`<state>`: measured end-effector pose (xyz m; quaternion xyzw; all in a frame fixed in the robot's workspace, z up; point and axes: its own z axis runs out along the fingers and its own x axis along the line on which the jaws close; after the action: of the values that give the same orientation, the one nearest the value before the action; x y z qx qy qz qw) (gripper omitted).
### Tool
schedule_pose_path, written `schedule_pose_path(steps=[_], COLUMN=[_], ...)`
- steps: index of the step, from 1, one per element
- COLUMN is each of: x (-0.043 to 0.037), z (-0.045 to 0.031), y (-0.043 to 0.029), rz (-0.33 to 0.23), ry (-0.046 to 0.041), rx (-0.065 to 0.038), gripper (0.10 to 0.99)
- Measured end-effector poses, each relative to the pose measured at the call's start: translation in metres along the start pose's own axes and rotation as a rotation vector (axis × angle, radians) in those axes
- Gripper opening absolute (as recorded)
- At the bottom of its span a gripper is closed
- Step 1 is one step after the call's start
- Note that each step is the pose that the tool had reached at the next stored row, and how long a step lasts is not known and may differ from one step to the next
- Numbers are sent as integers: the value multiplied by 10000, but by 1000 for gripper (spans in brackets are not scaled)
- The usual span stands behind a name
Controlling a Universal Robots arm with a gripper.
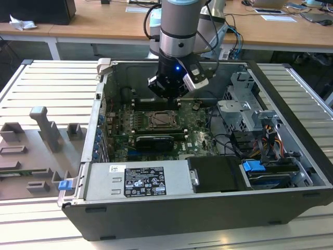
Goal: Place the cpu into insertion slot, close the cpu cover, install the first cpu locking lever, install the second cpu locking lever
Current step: 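Install the second cpu locking lever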
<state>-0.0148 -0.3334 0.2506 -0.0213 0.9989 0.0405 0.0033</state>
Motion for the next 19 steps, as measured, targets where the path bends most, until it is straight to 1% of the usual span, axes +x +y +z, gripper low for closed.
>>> schedule_pose_path(steps=[1, 3, 4, 5, 6, 9, 10, 12, 13, 16, 19], x=[3, 4, 5, 6, 7, 18, 22, 37, 55, 150, 280], z=[-2, 7, 17, 23, 32, 49, 50, 49, 49, 49, 52], y=[-61, -107, -133, -145, -167, -329, -358, -392, -399, -423, -448], rz=[2, 7, 1, -5, -11, -18, -21, -22, -25, -39, -69], ry=[17, 91, 153, 171, 182, 181, 180, 181, 181, 182, 184], rx=[-6, -23, -50, -68, -95, -203, -218, -220, -221, -227, -239], gripper=[106, 106, 106, 106, 106, 106, 106, 106, 106, 106, 106])
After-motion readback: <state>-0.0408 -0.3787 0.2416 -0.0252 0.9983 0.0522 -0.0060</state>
